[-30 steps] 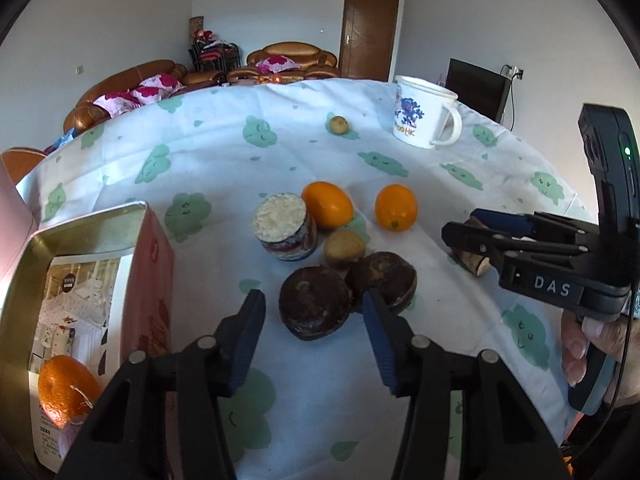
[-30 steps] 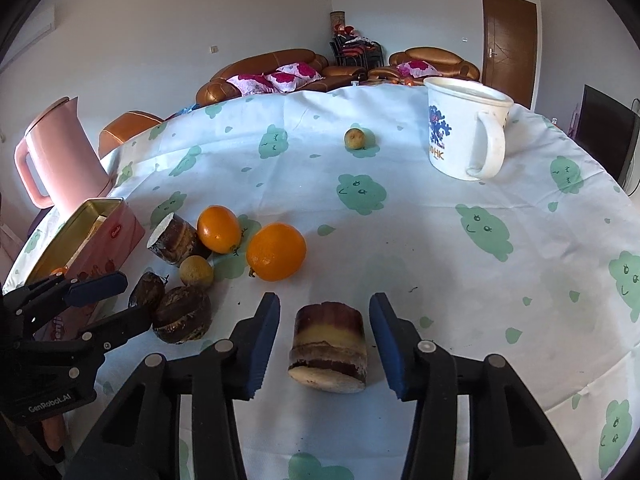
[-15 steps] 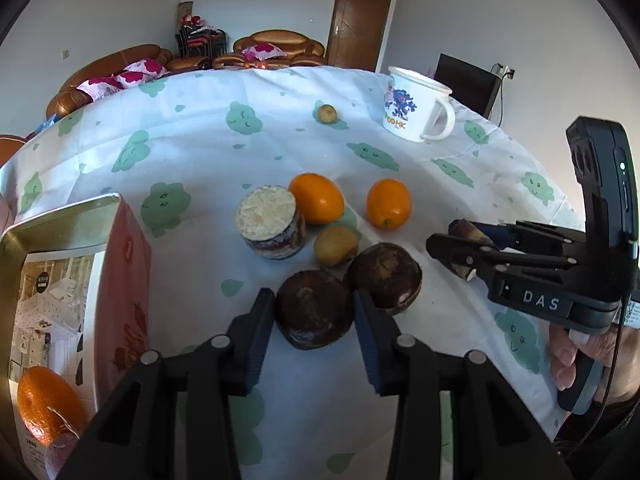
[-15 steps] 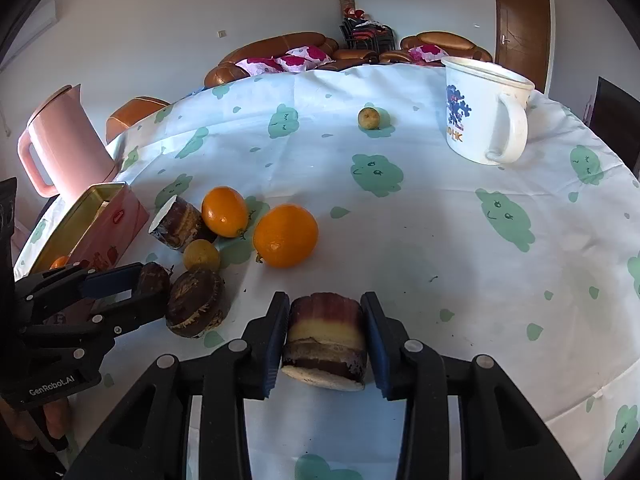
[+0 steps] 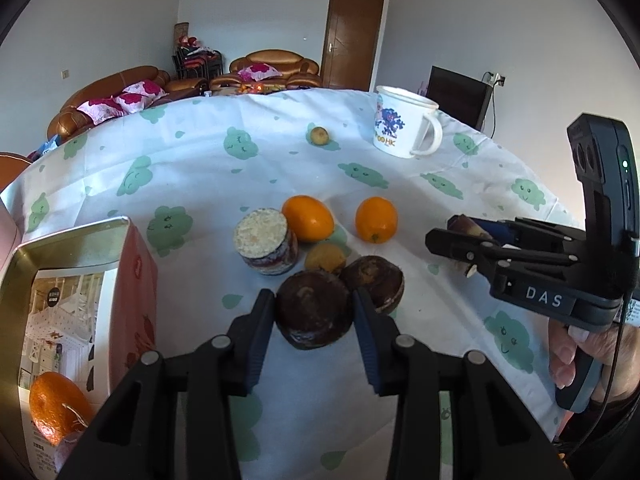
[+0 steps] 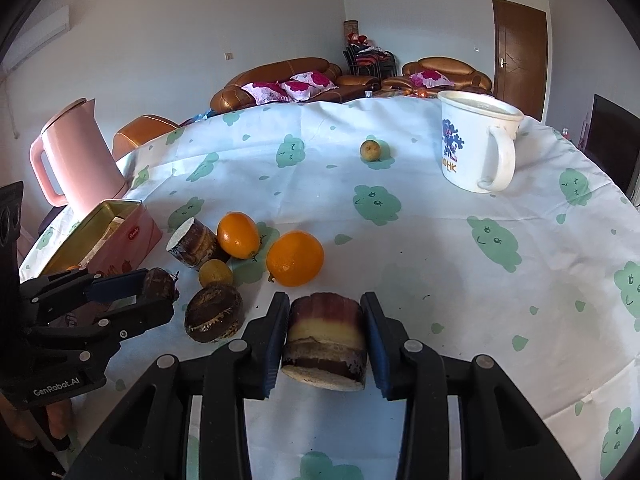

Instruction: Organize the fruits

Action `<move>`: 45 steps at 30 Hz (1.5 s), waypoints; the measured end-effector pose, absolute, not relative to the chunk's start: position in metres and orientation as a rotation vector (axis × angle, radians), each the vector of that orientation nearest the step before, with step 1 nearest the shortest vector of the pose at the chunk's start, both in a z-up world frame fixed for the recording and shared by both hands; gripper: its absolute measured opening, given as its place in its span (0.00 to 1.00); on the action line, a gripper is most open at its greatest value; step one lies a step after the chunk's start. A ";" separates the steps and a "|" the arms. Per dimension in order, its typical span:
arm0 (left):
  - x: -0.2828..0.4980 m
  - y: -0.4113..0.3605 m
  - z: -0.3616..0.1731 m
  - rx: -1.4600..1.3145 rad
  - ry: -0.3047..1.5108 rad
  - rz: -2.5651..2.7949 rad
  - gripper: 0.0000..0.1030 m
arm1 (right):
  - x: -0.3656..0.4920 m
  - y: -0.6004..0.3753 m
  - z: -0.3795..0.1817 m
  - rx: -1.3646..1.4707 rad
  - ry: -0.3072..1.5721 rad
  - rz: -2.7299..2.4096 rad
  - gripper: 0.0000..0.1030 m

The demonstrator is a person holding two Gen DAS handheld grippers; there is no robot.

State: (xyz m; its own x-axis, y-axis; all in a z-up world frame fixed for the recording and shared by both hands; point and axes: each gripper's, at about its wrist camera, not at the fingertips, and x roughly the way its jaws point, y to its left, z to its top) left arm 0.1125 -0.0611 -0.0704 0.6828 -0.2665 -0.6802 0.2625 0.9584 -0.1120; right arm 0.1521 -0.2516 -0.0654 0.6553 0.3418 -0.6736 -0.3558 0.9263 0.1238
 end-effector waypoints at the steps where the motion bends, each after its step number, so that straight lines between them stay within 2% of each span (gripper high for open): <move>1: 0.111 -0.060 -0.069 -0.006 0.752 -0.293 0.40 | 0.151 -0.252 -0.065 -0.019 0.754 0.396 0.38; 20: 0.090 -0.050 -0.053 -0.015 0.599 -0.242 0.40 | 0.133 -0.252 -0.050 -0.031 0.625 0.418 0.38; 45: 0.072 -0.050 -0.043 0.001 0.491 -0.209 0.40 | 0.116 -0.253 -0.041 -0.047 0.522 0.429 0.38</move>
